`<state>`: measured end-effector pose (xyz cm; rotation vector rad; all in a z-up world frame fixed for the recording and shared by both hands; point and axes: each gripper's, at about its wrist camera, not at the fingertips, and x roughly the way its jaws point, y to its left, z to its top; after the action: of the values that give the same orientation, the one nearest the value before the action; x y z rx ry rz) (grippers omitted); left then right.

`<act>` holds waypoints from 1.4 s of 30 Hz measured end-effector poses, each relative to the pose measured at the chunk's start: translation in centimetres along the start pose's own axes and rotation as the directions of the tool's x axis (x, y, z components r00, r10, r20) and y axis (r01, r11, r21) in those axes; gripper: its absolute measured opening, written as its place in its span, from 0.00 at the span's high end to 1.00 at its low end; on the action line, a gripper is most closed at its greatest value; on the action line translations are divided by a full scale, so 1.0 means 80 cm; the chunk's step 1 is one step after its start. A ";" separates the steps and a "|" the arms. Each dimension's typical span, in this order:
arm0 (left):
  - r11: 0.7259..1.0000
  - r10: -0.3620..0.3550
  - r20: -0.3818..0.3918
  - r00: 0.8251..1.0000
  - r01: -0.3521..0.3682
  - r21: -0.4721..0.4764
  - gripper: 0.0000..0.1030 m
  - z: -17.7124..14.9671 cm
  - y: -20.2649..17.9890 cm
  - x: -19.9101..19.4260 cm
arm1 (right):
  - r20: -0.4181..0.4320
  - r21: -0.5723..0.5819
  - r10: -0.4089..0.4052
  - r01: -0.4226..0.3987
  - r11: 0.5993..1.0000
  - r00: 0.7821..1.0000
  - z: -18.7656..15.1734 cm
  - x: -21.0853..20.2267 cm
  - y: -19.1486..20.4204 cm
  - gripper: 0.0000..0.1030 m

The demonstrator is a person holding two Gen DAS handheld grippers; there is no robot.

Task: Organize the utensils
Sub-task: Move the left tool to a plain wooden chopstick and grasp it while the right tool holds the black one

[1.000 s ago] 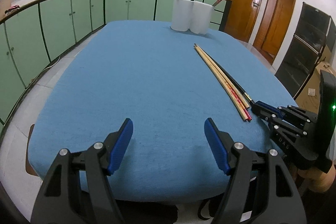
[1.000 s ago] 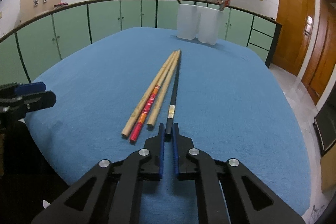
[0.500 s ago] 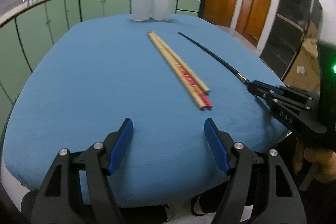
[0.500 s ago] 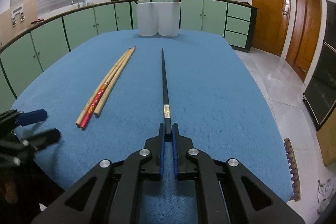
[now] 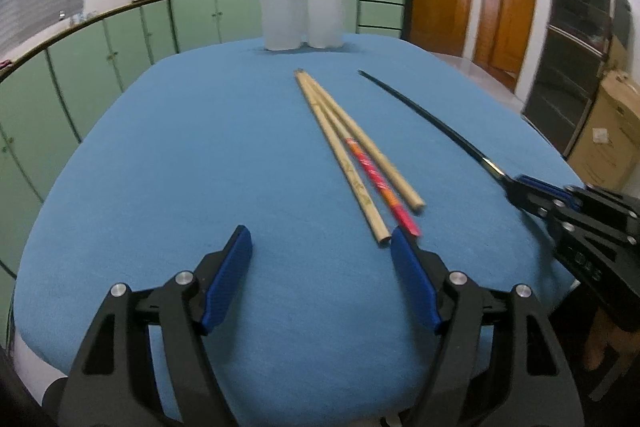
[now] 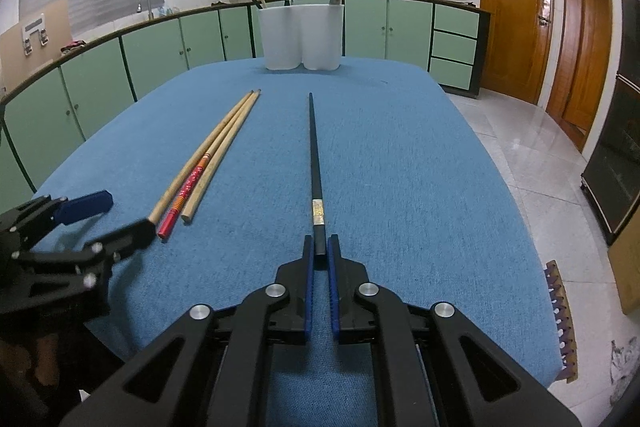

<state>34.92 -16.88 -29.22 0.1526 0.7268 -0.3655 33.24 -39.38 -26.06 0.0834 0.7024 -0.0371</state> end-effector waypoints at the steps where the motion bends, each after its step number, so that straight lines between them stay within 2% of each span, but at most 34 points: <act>1: 1.000 -0.003 -0.004 1.000 0.003 -0.018 0.31 0.001 0.006 0.001 | 0.000 0.000 0.001 -0.001 1.000 1.000 0.000 0.000 0.000 0.94; 5: 1.000 -0.027 -0.002 1.000 0.027 -0.014 0.33 0.003 0.006 -0.002 | 0.002 -0.003 -0.002 0.002 1.000 1.000 0.000 0.001 0.002 0.93; 14: 1.000 -0.013 0.016 1.000 0.013 -0.002 0.33 0.012 0.003 0.013 | 0.009 -0.027 -0.013 0.014 1.000 1.000 0.005 0.009 0.010 0.92; 15: 1.000 -0.006 0.026 1.000 0.006 -0.006 0.36 0.013 0.004 0.015 | 0.011 -0.030 -0.016 0.017 0.999 1.000 0.005 0.009 0.011 0.92; 17: 1.000 0.005 0.038 0.999 -0.004 -0.025 0.58 0.013 0.008 0.016 | 0.014 -0.039 -0.025 0.026 0.999 1.000 0.005 0.010 0.012 0.92; 20: 0.997 0.036 0.041 0.998 -0.033 -0.073 0.83 0.012 0.027 0.013 | 0.020 -0.048 -0.034 0.035 0.998 0.999 0.005 0.011 0.015 0.92; 23: 0.988 0.090 0.041 0.995 -0.084 -0.126 0.89 0.005 0.045 0.007 | 0.024 -0.066 -0.035 0.036 0.997 0.999 0.004 0.012 0.019 0.92; 26: 0.982 0.120 0.032 0.992 -0.113 -0.152 0.90 -0.002 0.060 -0.003 | 0.028 -0.085 -0.032 0.034 0.996 0.999 0.003 0.010 0.024 0.91; 30: 0.990 0.080 0.027 0.996 -0.077 -0.117 0.88 -0.008 0.062 -0.017 | 0.027 -0.081 -0.027 0.030 0.996 0.999 0.001 0.008 0.023 0.91; 31: 0.992 0.065 0.025 0.998 -0.062 -0.111 0.85 -0.006 0.064 -0.016 | 0.026 -0.079 -0.027 0.029 0.996 0.999 0.001 0.007 0.023 0.91; 32: 0.993 0.057 0.021 0.998 -0.054 -0.103 0.76 -0.005 0.065 -0.013 | 0.026 -0.078 -0.026 0.028 0.997 0.999 0.001 0.007 0.022 0.91; 35: 0.996 0.014 0.021 1.000 -0.012 -0.087 0.58 0.004 0.067 -0.003 | 0.024 -0.075 -0.025 0.027 0.997 0.999 0.002 0.006 0.022 0.91; 40: 1.000 -0.009 0.040 0.999 0.009 -0.009 0.58 0.022 0.062 0.021 | 0.024 -0.074 -0.024 0.026 0.997 0.999 0.002 0.005 0.023 0.91; 42: 1.000 -0.025 0.039 0.999 0.025 -0.016 0.59 0.026 0.063 0.027 | 0.024 -0.074 -0.025 0.027 0.997 0.999 0.003 0.006 0.024 0.91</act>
<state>39.60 -13.35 -29.05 0.1207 0.6936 -0.3851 33.89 -37.51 -26.10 0.0028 0.6807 -0.0368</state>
